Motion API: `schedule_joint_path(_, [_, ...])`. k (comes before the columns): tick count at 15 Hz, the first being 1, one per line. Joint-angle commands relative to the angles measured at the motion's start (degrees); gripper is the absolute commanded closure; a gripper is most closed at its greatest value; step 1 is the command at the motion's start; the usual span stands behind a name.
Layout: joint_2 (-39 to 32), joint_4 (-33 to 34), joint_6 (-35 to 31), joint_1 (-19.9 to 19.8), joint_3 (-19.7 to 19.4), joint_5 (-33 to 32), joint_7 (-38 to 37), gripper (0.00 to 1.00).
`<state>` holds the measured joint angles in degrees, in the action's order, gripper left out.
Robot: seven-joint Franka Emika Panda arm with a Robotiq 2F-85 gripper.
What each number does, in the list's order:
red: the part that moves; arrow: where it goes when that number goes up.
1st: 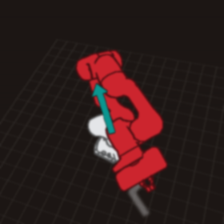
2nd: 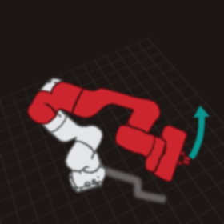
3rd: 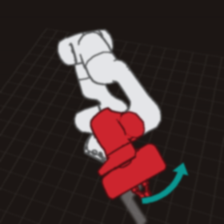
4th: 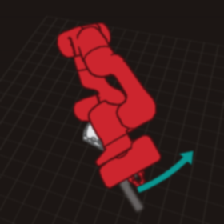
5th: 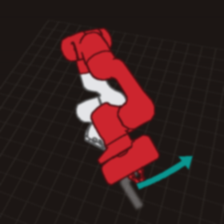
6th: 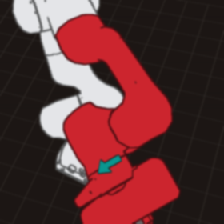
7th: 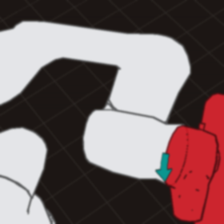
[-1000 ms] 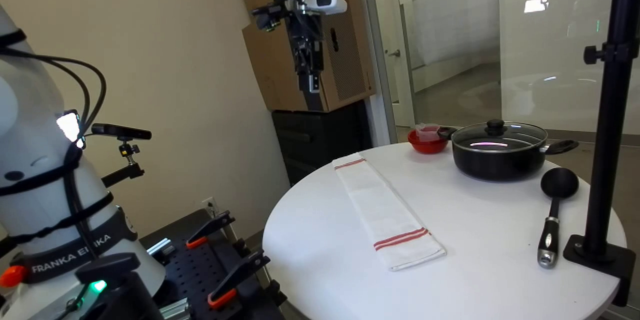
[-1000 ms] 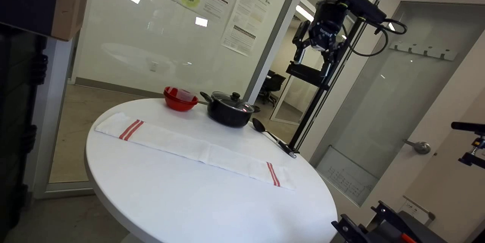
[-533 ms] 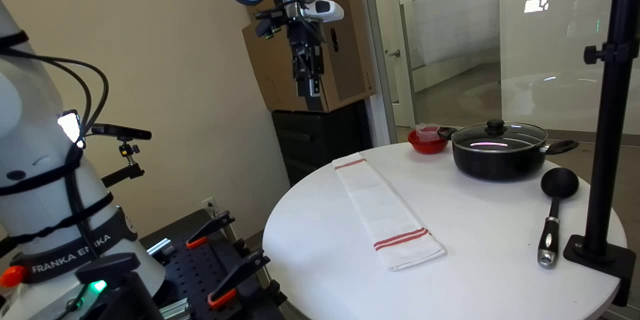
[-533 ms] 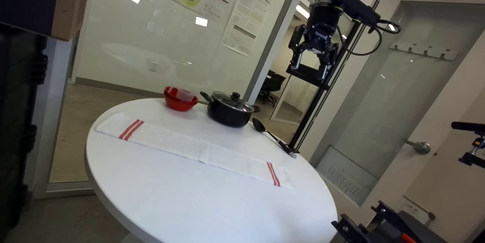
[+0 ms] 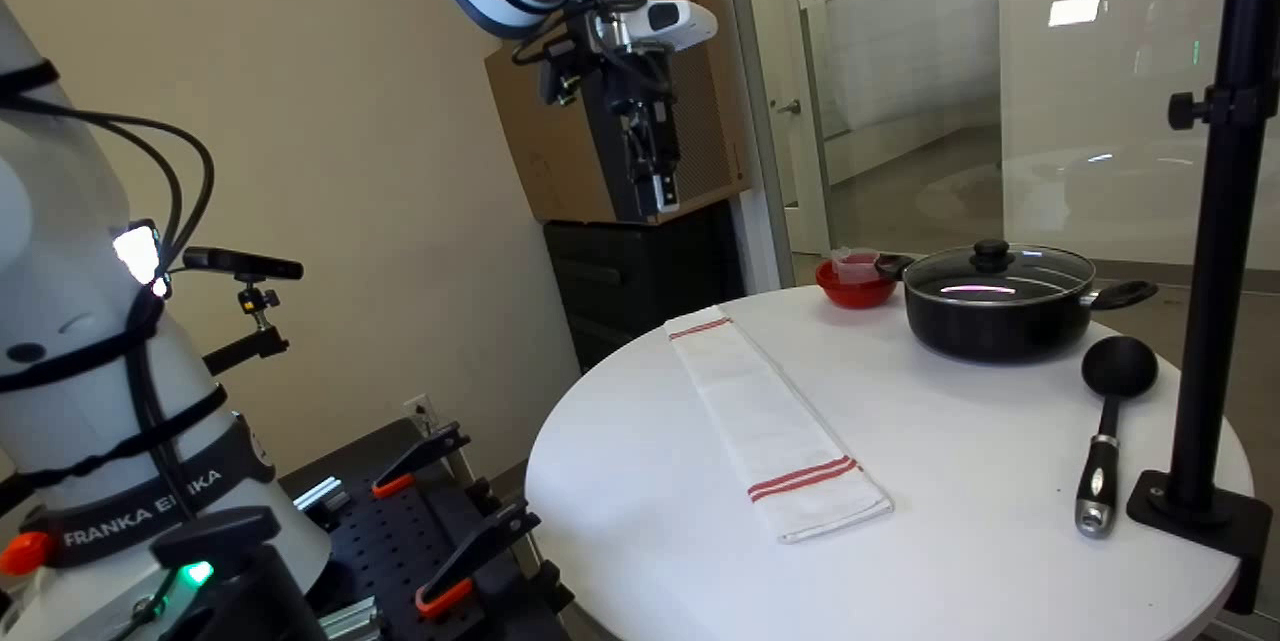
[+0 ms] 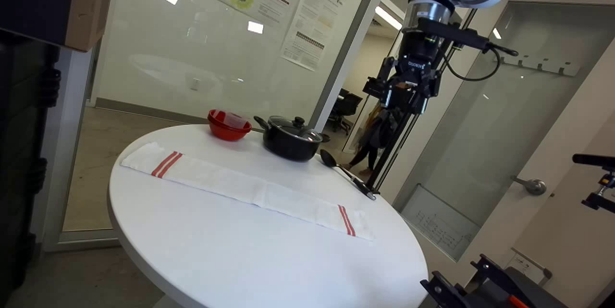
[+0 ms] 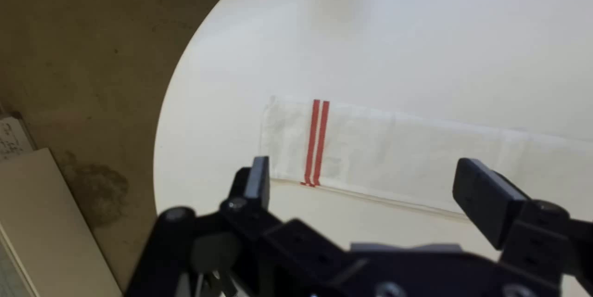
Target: Fold the white towel
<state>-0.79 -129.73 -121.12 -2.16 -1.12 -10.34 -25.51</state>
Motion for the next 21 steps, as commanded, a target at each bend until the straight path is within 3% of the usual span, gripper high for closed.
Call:
schedule_joint_path(1, [-5.0,-1.4,-7.4,-2.0,-3.0,-3.9,-8.1,0.0])
schedule_joint_path(4, [-10.9,-0.3,-12.4,-3.2,-6.3,-3.3,-13.2,0.0])
schedule_joint_path(8, [-20.8,3.5,-14.9,-3.2,-9.9,-3.1,-12.5,0.0])
schedule_joint_path(12, [-31.4,10.9,-8.4,-3.9,-9.6,0.8,-4.9,0.0])
schedule_joint_path(13, [-25.8,5.1,-12.5,-2.3,-11.3,-0.7,-8.2,0.0])
schedule_joint_path(16, [-31.1,9.1,-10.5,-2.2,-11.3,0.7,-5.9,0.0])
schedule_joint_path(21, [-31.4,8.8,-12.0,-1.2,-11.8,0.8,-7.8,0.0])
